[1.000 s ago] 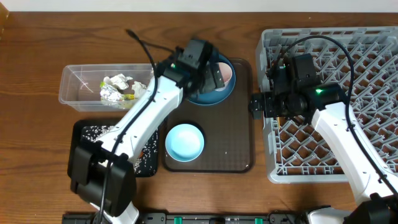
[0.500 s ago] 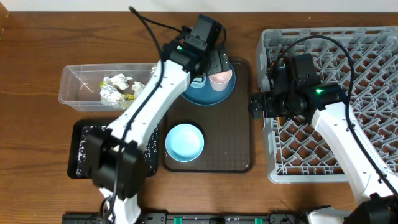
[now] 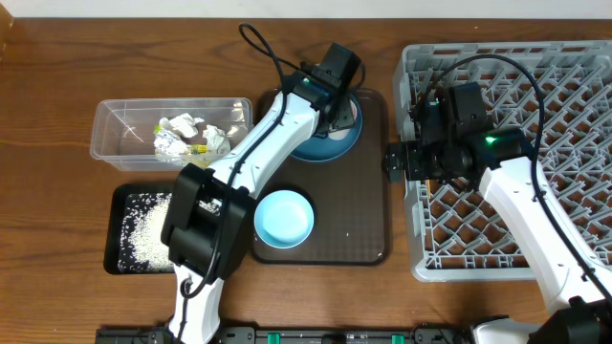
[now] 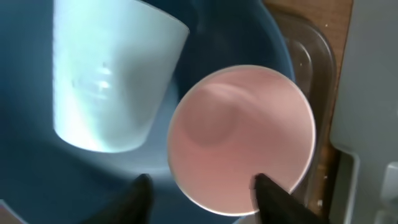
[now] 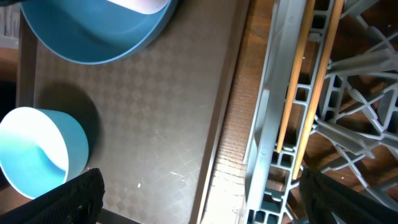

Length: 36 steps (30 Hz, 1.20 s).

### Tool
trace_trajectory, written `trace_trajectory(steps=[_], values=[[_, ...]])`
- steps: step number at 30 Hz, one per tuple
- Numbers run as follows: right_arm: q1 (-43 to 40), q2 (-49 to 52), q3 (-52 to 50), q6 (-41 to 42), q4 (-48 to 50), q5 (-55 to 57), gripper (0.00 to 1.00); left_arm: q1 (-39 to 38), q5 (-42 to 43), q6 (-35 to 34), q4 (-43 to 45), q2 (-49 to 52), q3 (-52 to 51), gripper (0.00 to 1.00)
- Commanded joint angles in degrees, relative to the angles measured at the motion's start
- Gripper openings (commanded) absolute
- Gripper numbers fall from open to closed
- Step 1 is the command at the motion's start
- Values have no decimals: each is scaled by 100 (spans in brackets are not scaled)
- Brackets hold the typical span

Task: Sort waste into correct bins and load items into the dishwasher rack
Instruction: 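Close the left gripper on the pink cup rim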

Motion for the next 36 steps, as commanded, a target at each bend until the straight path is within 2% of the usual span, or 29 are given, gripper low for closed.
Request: trace_trajectory(steps=[1,13,18,23,27,32,36], values=[[44,-101,-15,-44,-4,-39,99,7,-376,0,2,57,-37,43],[44,-101,-15,-44,-7,-39,99,9,-420,-22,433,59,-492,43],[44,-101,-15,-44,-4,-39,99,9,-417,-22,428,59,-492,25],[44,-101,-15,-44,-4,-39,99,7,-413,-22,428,59,-492,19],[44,-101,-15,-44,-7,-39,99,9,-415,-17,426,59,-492,6],[44,-101,-15,-44,-4,-39,99,37,-417,11,280,-44,-487,6],[44,-101,-15,-44,-7,-39,99,52,-417,334,236,-326,-485,6]])
